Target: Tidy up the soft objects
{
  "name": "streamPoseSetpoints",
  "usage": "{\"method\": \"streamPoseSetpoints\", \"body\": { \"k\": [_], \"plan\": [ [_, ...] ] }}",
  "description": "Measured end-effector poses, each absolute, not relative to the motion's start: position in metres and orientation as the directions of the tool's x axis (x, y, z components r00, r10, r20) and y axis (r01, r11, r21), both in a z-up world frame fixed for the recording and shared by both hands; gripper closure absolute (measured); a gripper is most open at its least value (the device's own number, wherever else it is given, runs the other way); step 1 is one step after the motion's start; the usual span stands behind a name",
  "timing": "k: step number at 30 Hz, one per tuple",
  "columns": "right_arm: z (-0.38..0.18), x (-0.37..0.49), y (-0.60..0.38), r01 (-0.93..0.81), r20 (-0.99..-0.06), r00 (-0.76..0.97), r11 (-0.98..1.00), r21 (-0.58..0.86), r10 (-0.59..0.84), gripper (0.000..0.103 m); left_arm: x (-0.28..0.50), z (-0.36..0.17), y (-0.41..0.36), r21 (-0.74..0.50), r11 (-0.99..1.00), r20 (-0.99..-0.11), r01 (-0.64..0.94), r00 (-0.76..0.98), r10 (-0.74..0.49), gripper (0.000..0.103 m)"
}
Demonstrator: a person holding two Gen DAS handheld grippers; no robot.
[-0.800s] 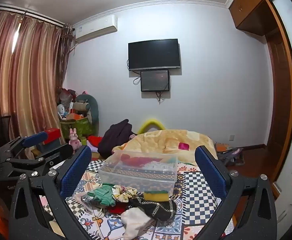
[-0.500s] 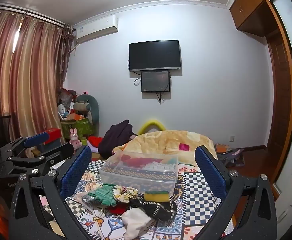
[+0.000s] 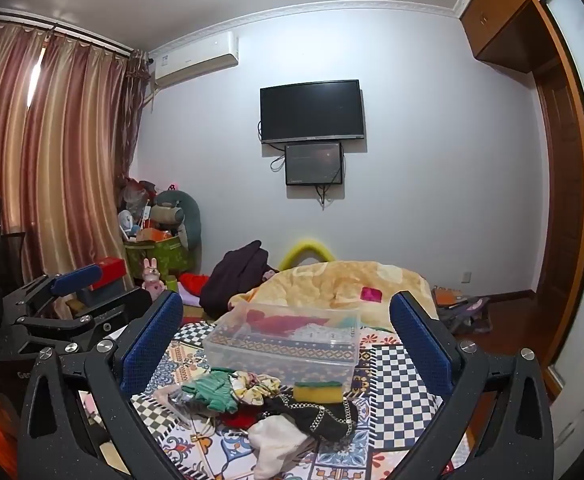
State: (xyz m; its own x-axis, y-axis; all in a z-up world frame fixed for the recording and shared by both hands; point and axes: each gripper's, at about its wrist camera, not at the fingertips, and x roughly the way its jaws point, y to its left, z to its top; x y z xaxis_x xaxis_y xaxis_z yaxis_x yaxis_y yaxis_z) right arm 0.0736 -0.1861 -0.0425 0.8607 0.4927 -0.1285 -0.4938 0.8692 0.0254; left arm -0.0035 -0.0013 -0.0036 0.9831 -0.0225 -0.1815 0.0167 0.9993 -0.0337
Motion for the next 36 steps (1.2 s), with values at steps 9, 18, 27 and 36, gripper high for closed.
{"method": "streamPoseSetpoints", "body": {
  "k": [9, 18, 27, 36],
  "plan": [
    [-0.0409, 0.0723, -0.186, -0.492, -0.13, 0.861, 0.87, 0.026, 0.491, 0.0, -0.0066, 0.0019, -0.0055, -0.021, 1.0, -0.178, 0.018, 0.984, -0.021, 0.0],
    [-0.0388, 0.0727, -0.1868, -0.493, -0.13, 0.861, 0.87, 0.028, 0.492, 0.0, -0.0097, 0.0031, -0.0039, -0.013, 1.0, -0.177, 0.016, 0.984, -0.018, 0.0],
    [-0.0394, 0.0727, -0.1872, -0.493, -0.129, 0.861, 0.87, 0.028, 0.492, 0.0, -0.0084, 0.0027, -0.0047, -0.016, 1.0, -0.176, 0.016, 0.984, -0.018, 0.0],
    [-0.0387, 0.0721, -0.187, -0.493, -0.127, 0.861, 0.87, 0.028, 0.492, 0.0, -0.01, 0.0049, -0.0031, -0.017, 1.0, -0.166, 0.018, 0.986, -0.021, 0.0]
  ]
}}
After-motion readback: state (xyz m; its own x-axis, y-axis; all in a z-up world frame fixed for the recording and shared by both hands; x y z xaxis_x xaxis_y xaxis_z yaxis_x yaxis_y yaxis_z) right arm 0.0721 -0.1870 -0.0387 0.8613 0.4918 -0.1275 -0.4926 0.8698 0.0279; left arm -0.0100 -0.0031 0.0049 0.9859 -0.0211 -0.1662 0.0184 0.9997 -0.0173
